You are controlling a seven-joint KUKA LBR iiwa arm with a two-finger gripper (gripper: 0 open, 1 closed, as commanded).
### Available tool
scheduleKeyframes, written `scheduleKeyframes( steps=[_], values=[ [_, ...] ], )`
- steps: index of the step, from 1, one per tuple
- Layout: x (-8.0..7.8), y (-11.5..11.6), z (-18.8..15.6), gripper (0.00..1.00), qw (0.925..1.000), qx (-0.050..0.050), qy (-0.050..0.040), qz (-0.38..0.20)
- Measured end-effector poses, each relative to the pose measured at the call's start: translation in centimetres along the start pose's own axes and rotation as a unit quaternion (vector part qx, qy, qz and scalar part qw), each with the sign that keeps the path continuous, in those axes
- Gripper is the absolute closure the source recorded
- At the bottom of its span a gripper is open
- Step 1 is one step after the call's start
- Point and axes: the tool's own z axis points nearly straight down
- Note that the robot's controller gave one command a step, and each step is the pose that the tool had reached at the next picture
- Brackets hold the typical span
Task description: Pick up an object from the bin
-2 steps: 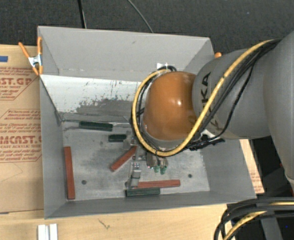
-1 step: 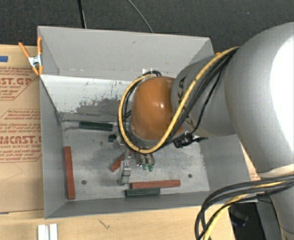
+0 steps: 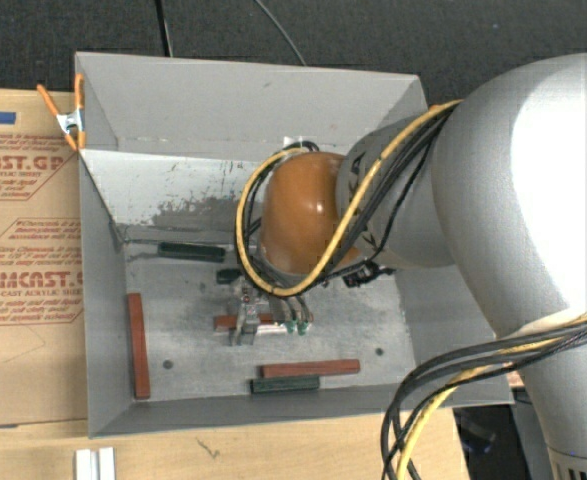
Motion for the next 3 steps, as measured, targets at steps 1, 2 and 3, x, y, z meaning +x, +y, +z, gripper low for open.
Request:
scheduleKeyframes(
  steps=[1, 2, 3],
  values=[
    [0.0, 0.0, 0.0, 1.00, 1.0000, 0.000, 0.0000, 0.000],
    [0.1, 0.0, -0.1, 1.00, 1.0000, 0.000, 0.0009, -0.001],
    [-1.3, 1.0, -4.1, 1.00, 0.9999, 0.000, -0.0020, 0.013]
  ],
)
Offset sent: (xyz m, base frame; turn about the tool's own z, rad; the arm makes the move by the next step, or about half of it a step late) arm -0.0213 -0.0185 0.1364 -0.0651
